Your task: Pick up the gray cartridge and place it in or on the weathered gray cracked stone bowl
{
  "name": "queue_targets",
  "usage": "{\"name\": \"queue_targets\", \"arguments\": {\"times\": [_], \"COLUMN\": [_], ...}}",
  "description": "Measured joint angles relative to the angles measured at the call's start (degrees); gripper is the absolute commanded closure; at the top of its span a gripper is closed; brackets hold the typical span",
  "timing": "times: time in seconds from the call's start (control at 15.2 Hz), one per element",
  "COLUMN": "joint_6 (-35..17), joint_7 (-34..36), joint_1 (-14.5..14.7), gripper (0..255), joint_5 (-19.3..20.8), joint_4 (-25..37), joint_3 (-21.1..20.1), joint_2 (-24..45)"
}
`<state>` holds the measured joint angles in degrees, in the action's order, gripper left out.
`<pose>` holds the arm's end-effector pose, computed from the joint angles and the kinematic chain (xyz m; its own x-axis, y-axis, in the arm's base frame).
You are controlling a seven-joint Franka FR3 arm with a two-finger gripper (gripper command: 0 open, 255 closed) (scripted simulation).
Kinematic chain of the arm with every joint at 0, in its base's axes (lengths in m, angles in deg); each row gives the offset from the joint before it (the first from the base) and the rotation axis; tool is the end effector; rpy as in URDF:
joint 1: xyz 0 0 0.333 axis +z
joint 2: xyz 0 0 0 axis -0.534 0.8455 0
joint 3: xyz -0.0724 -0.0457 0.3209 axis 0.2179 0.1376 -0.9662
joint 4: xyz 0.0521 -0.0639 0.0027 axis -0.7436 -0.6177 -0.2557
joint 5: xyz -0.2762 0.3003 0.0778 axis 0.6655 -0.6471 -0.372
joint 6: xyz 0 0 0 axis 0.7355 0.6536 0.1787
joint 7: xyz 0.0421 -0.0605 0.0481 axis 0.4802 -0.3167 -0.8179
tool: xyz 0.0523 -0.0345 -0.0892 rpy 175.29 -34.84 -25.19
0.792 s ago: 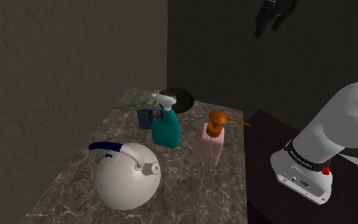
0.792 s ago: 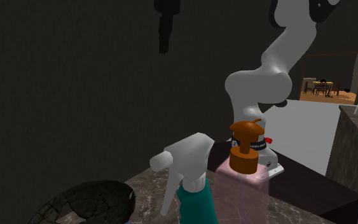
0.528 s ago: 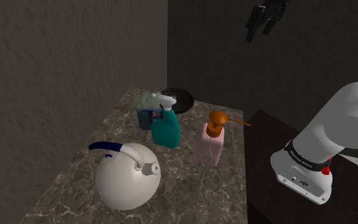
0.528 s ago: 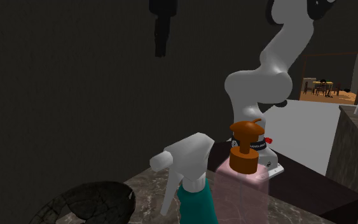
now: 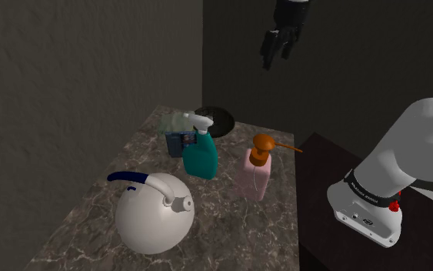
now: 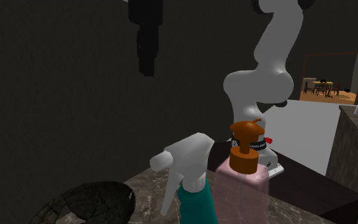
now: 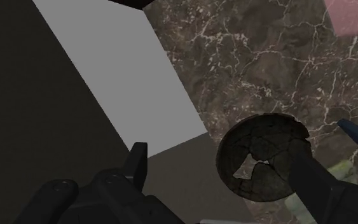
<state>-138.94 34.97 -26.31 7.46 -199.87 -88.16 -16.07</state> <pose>0.3979 0.0805 0.5386 0.9990 0.0207 0.0393 0.0172 -0.9962 0.0858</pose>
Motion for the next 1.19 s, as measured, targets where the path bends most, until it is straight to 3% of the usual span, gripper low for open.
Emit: {"name": "queue_targets", "arguments": {"times": [0.66, 1.19], "joint_6": [-6.66, -9.09], "joint_7": [1.0, 2.26], "joint_1": [4.8, 8.54], "gripper": [0, 0], "joint_5": [-0.8, 1.01], "joint_4": [6.2, 14.28], "joint_3": [-6.46, -11.15], "joint_2": [17.06, 31.18]}}
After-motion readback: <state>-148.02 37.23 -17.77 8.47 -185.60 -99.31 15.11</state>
